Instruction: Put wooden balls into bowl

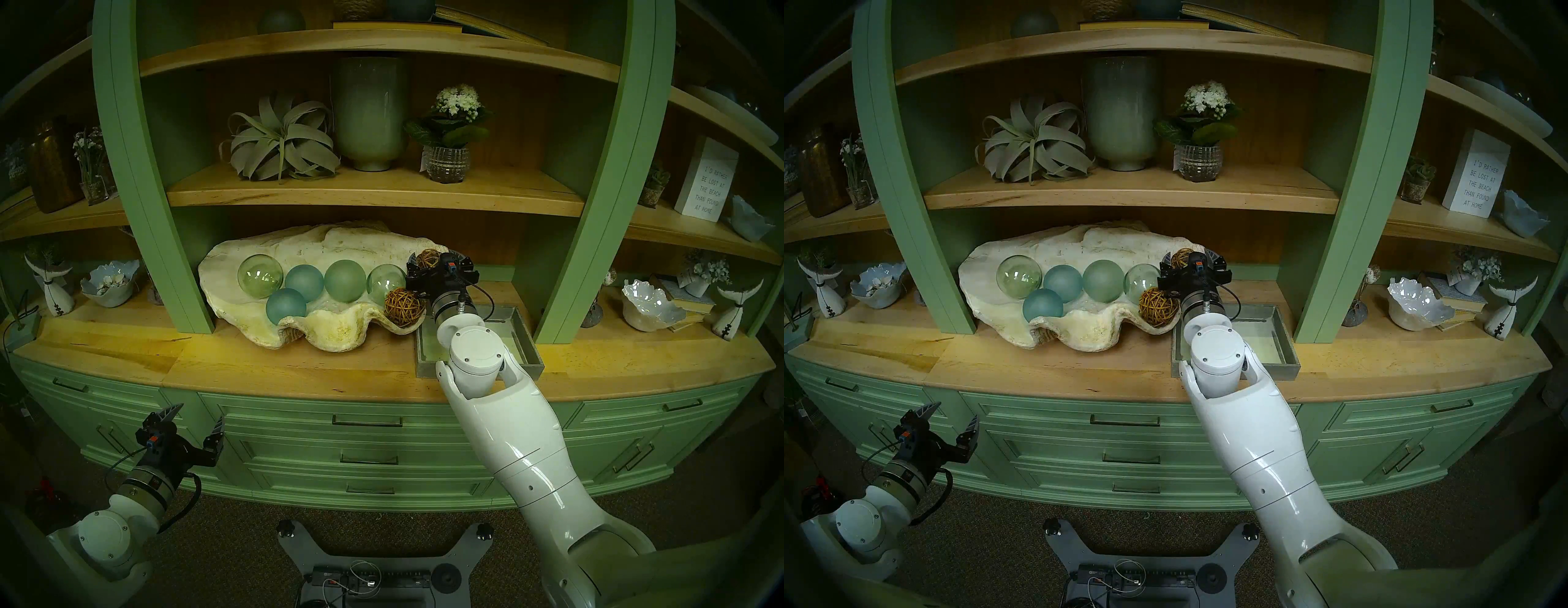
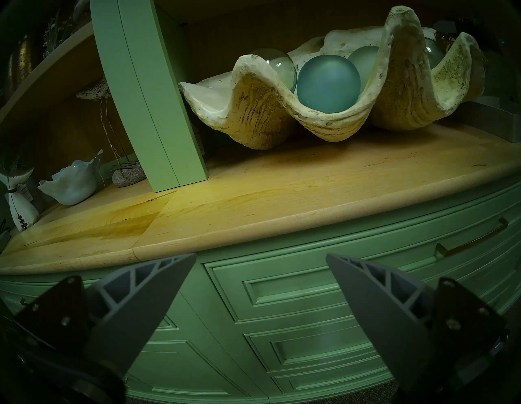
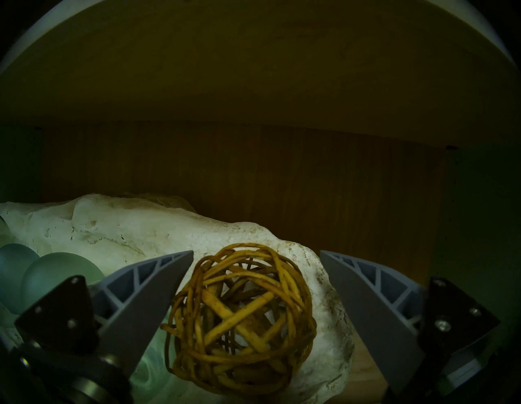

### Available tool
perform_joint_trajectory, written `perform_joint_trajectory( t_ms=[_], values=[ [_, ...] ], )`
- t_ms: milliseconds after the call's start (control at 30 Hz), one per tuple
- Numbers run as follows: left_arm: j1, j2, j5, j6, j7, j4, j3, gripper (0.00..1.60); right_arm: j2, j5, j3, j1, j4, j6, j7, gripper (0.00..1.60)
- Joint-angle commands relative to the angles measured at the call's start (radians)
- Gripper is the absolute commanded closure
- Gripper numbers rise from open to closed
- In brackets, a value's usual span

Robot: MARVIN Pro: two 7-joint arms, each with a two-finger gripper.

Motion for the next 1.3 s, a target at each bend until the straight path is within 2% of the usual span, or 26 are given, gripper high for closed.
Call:
perform_joint_trajectory(
  t_ms=[0, 567, 733, 867, 933, 1100, 1133, 1167, 1200, 1233, 1267],
  values=[
    [-0.002, 0.000, 0.002, -0.018, -0.002, -0.016, -0.013, 0.00, 0.006, -0.005, 0.005, 0.020, -0.046, -0.022, 0.004, 0.00],
    [-0.002, 0.001, 0.002, -0.018, -0.001, -0.016, -0.013, 0.00, 0.013, 0.039, 0.008, -0.019, -0.131, -0.026, 0.054, 0.00],
    [-0.003, 0.001, 0.002, -0.017, -0.001, -0.016, -0.013, 0.00, 0.023, 0.056, 0.023, -0.057, -0.187, -0.011, 0.050, 0.00],
    [-0.003, 0.001, 0.002, -0.017, -0.001, -0.016, -0.012, 0.00, 0.039, 0.070, 0.049, -0.097, -0.230, -0.024, 0.041, 0.00],
    [-0.004, 0.001, 0.002, -0.015, 0.000, -0.016, -0.012, 0.00, 0.052, 0.092, 0.083, -0.151, -0.283, -0.029, 0.028, 0.00],
    [-0.004, 0.002, 0.002, -0.015, 0.000, -0.016, -0.011, 0.00, 0.075, 0.097, 0.097, -0.215, -0.331, -0.041, 0.025, 0.00],
    [-0.004, 0.002, 0.002, -0.015, 0.000, -0.016, -0.011, 0.00, 0.073, 0.097, 0.097, -0.215, -0.314, -0.060, 0.023, 0.00],
    [-0.004, 0.002, 0.002, -0.015, 0.000, -0.016, -0.011, 0.00, 0.082, 0.103, 0.101, -0.246, -0.359, -0.041, 0.021, 0.00],
    [-0.004, 0.002, 0.002, -0.015, 0.001, -0.016, -0.011, 0.00, 0.079, 0.102, 0.100, -0.244, -0.340, -0.061, 0.020, 0.00],
    [-0.004, 0.002, 0.002, -0.015, 0.001, -0.016, -0.011, 0.00, 0.085, 0.106, 0.101, -0.266, -0.372, -0.050, 0.019, 0.00],
    [-0.004, 0.002, 0.002, -0.015, 0.001, -0.016, -0.011, 0.00, 0.083, 0.108, 0.098, -0.268, -0.359, -0.064, 0.020, 0.00]
  ],
)
